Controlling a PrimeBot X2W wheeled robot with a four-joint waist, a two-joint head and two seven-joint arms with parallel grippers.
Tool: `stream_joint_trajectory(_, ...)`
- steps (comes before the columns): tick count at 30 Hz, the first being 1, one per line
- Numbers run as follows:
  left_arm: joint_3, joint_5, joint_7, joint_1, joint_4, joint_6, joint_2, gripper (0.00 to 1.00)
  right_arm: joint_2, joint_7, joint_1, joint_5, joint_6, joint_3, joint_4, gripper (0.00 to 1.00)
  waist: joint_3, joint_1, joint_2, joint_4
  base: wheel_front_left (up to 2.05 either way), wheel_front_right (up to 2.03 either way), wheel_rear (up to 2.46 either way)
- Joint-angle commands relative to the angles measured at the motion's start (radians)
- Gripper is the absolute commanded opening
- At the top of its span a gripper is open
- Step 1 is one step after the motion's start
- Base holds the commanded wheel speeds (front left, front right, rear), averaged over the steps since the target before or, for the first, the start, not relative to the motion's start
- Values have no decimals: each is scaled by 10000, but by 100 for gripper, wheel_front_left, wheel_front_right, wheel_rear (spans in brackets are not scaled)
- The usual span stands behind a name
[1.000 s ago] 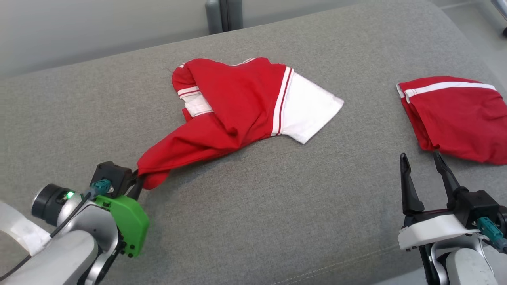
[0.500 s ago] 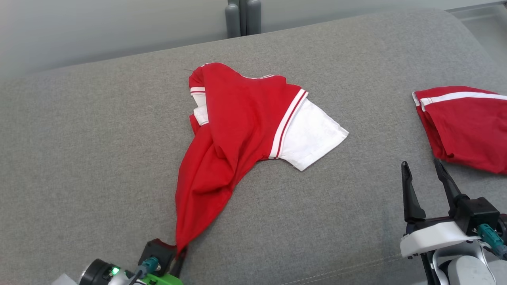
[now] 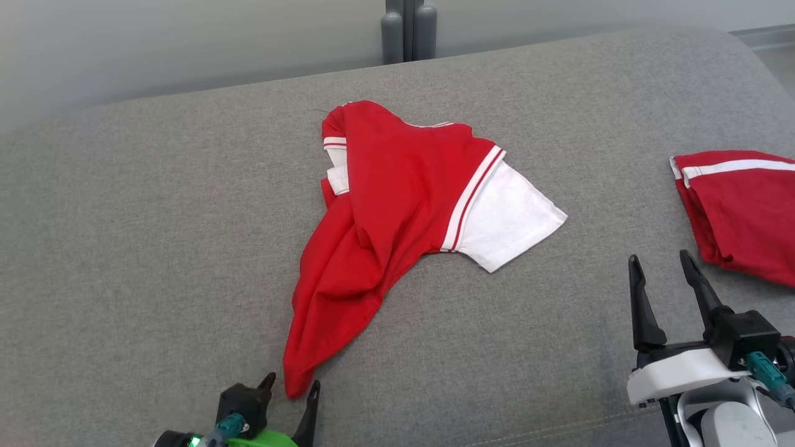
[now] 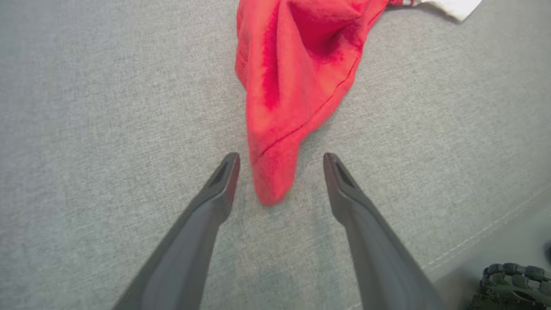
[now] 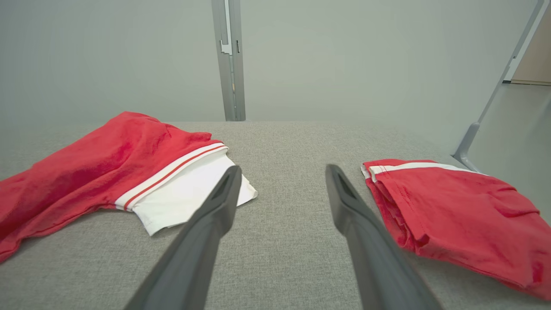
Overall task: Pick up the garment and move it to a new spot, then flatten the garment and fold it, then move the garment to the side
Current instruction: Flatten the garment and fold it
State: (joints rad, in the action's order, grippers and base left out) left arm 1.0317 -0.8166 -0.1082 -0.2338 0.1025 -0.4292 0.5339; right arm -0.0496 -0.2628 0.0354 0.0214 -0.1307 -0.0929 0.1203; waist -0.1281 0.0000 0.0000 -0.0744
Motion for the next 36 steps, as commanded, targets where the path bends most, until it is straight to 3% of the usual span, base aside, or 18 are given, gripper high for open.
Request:
stream_joint_trajectory(1, -111, -189, -244, 244, 421, 79, -101, 100, -22, -27, -13, -96, 1, -61, -20, 100, 38, 0, 0, 75, 0, 0, 0)
stream_joint_trajectory(11, -267, -524, -980, -153, 2712, 1042, -1069, 100, -22, -29, 105, -61, 1, 24, 55, 100, 84, 0, 0, 180, 0, 0, 0)
stream_joint_trajectory(12, -305, -518, -1057, -220, 2939, 1138, -1132, 89, -22, -27, 112, -68, 1, 24, 62, 100, 91, 0, 0, 178, 0, 0, 0)
stream_joint_trajectory(14, -503, -600, -1222, -345, 3261, 1296, -1270, 7, -22, -27, 100, -95, 1, 35, 60, 100, 105, 0, 0, 166, 0, 0, 0)
stream_joint_trajectory(15, -576, -589, -1290, -395, 3385, 1356, -1298, 0, -22, -27, 99, -110, 2, 18, 59, 100, 111, 0, 0, 161, 0, 0, 0)
stream_joint_trajectory(19, -911, -411, -1445, -676, 3677, 1405, -1046, 0, -22, -27, 55, -135, 1, -21, 30, 100, 126, 0, 0, 138, 0, 0, 0)
stream_joint_trajectory(26, -1831, 1161, -1559, -1014, 3444, 596, -124, 0, -22, -27, 25, -45, 2, -31, -37, 100, 62, 0, 0, 177, 0, 0, 0)
stream_joint_trajectory(33, -1980, 1637, -1566, -36, 3512, 650, -559, 0, -22, -27, -23, 42, 2, -13, -7, 100, 26, 0, 0, 94, 0, 0, 0)
stream_joint_trajectory(34, -2033, 1706, -1566, 105, 3506, 670, -655, 11, -22, -27, -64, 33, 1, -43, -16, 100, 26, 0, 0, 106, 0, 0, 0)
stream_joint_trajectory(35, -2135, 1736, -1565, 231, 3488, 695, -727, 41, -20, -27, -93, 9, 1, -72, -25, 100, 30, 0, 0, 124, 0, 0, 0)
stream_joint_trajectory(36, -2225, 1752, -1565, 338, 3473, 744, -799, 47, -22, -27, -109, -24, 1, -95, -34, 100, 36, 0, 0, 146, 0, 0, 0)
